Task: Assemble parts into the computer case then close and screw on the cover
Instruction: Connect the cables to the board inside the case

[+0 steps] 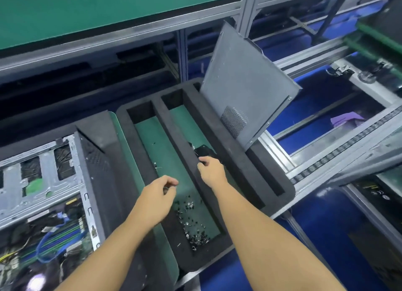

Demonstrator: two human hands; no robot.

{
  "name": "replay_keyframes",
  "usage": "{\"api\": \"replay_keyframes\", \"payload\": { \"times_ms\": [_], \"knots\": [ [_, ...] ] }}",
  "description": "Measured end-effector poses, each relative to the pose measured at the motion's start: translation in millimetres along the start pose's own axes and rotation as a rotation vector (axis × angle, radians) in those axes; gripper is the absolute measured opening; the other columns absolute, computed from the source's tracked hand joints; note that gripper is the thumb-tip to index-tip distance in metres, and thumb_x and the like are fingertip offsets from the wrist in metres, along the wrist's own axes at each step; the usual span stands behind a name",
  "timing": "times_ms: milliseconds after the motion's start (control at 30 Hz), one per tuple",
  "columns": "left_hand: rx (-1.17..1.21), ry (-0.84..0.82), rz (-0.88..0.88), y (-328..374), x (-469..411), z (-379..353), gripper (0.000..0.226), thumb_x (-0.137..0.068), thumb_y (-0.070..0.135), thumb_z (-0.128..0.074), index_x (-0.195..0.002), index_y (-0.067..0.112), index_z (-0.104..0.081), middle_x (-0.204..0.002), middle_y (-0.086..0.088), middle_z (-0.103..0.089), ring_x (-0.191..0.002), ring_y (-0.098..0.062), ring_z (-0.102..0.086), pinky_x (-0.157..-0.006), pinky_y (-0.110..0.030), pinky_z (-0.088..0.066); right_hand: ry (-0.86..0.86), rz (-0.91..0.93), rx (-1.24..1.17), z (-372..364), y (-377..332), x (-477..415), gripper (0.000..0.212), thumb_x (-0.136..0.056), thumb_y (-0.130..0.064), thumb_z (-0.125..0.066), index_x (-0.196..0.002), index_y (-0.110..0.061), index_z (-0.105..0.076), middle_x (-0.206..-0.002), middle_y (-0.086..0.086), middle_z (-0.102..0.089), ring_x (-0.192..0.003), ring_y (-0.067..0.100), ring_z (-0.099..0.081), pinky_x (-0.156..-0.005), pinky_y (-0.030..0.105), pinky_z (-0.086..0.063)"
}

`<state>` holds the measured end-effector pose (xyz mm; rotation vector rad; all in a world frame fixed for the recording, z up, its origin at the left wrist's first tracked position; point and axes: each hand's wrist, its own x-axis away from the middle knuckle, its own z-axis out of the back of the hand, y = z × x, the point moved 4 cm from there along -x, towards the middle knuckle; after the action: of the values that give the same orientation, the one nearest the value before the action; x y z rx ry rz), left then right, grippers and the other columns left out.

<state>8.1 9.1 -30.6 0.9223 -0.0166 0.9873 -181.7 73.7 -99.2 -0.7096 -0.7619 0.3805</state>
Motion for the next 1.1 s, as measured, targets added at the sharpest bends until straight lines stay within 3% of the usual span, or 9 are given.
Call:
{"api": "replay_keyframes", "payload": {
  "times_ms": [233, 400, 500, 600, 733, 800, 867, 1000, 1100],
  "knots": [
    [0.163, 0.064, -0.029, 5.9, -3.7, 4.7, 0.019, -0.096, 0.028, -0.051, -0.09, 0.043, -0.061, -0.094, 0.019, -0.068, -0.078, 0.006, -0.059, -0.056, -0.011, -0.039, 0.338, 0.204, -0.279, 34.8, -27.2, 20.3, 0.013, -0.101, -0.022, -0.057, -0.097, -0.029, -0.067, -0.084, -0.012, -0.063, -0.072, 0.0, -0.058, -0.06, 0.006, -0.042],
    [0.42, 0.152, -0.021, 12.7, -0.4, 19.6, 0.02, -0.097, 0.022, -0.052, -0.093, 0.038, -0.062, -0.101, 0.012, -0.07, -0.084, -0.011, -0.068, -0.056, -0.011, -0.046, 0.46, 0.319, -0.409, 73.6, -73.9, 43.6, 0.016, -0.105, -0.034, -0.044, -0.092, -0.036, -0.053, -0.081, -0.008, -0.062, -0.071, 0.01, -0.058, -0.068, 0.029, -0.052],
    [0.504, 0.193, -0.075, 23.3, 6.8, 37.3, 0.02, -0.096, 0.027, -0.056, -0.098, 0.046, -0.06, -0.104, 0.016, -0.068, -0.075, 0.001, -0.062, -0.052, -0.01, -0.046, 0.456, 0.38, -0.565, 84.3, -99.8, 62.2, 0.02, -0.105, -0.034, -0.039, -0.092, -0.029, -0.054, -0.067, -0.011, -0.059, -0.059, 0.009, -0.051, -0.057, 0.022, -0.049],
    [0.563, 0.177, -0.151, 35.4, 14.2, 59.4, 0.025, -0.093, 0.034, -0.058, -0.11, 0.053, -0.055, -0.114, 0.025, -0.062, -0.071, 0.003, -0.058, -0.05, -0.011, -0.044, 0.353, 0.421, -0.751, 80.6, -121.6, 81.5, 0.024, -0.109, -0.023, -0.038, -0.092, -0.018, -0.055, -0.063, -0.005, -0.055, -0.058, 0.015, -0.047, -0.057, 0.024, -0.048],
    [0.482, 0.122, -0.258, 39.0, 28.5, 86.8, 0.051, -0.093, 0.041, -0.061, -0.139, 0.05, -0.039, -0.14, 0.025, -0.044, -0.112, 0.014, -0.049, -0.066, -0.005, -0.043, 0.131, 0.518, -0.958, 62.1, -151.8, 116.7, 0.028, -0.111, -0.015, -0.036, -0.09, -0.01, -0.053, -0.058, 0.002, -0.05, -0.053, 0.017, -0.045, -0.059, 0.032, -0.046],
    [0.425, 0.092, -0.278, 34.6, 39.9, 96.9, 0.064, -0.091, 0.047, -0.063, -0.144, 0.054, -0.029, -0.139, 0.022, -0.04, -0.098, 0.025, -0.048, -0.06, 0.001, -0.041, -0.014, 0.577, -1.05, 51.4, -168.9, 136.7, 0.029, -0.111, -0.015, -0.037, -0.089, -0.009, -0.055, -0.057, 0.004, -0.047, -0.054, 0.02, -0.043, -0.057, 0.032, -0.046],
    [0.427, 0.075, -0.291, 30.3, 50.4, 104.5, 0.069, -0.088, 0.05, -0.065, -0.144, 0.059, -0.024, -0.136, 0.022, -0.038, -0.092, 0.021, -0.051, -0.06, 0.002, -0.04, -0.165, 0.624, -1.101, 39.8, -187.1, 156.1, 0.031, -0.109, -0.018, -0.04, -0.087, -0.011, -0.059, -0.056, 0.004, -0.047, -0.053, 0.02, -0.044, -0.056, 0.031, -0.047],
    [0.581, 0.068, -0.369, 21.4, 64.2, 115.9, 0.058, -0.09, 0.037, -0.069, -0.139, 0.049, -0.04, -0.132, 0.025, -0.056, -0.122, -0.002, -0.053, -0.094, -0.019, -0.045, -0.429, 0.667, -1.131, 14.1, -223.0, 190.3, 0.031, -0.107, -0.022, -0.042, -0.087, -0.013, -0.064, -0.058, 0.004, -0.051, -0.054, 0.021, -0.048, -0.059, 0.031, -0.05],
    [0.699, 0.052, -0.399, 8.6, 76.0, 127.9, 0.034, -0.092, 0.023, -0.068, -0.113, 0.047, -0.056, -0.11, 0.017, -0.071, -0.109, -0.006, -0.064, -0.097, -0.025, -0.048, -0.553, 0.653, -1.191, -3.2, -241.0, 209.5, 0.034, -0.107, -0.021, -0.042, -0.086, -0.014, -0.069, -0.058, 0.003, -0.052, -0.053, 0.019, -0.049, -0.057, 0.03, -0.049]
  ]
}}
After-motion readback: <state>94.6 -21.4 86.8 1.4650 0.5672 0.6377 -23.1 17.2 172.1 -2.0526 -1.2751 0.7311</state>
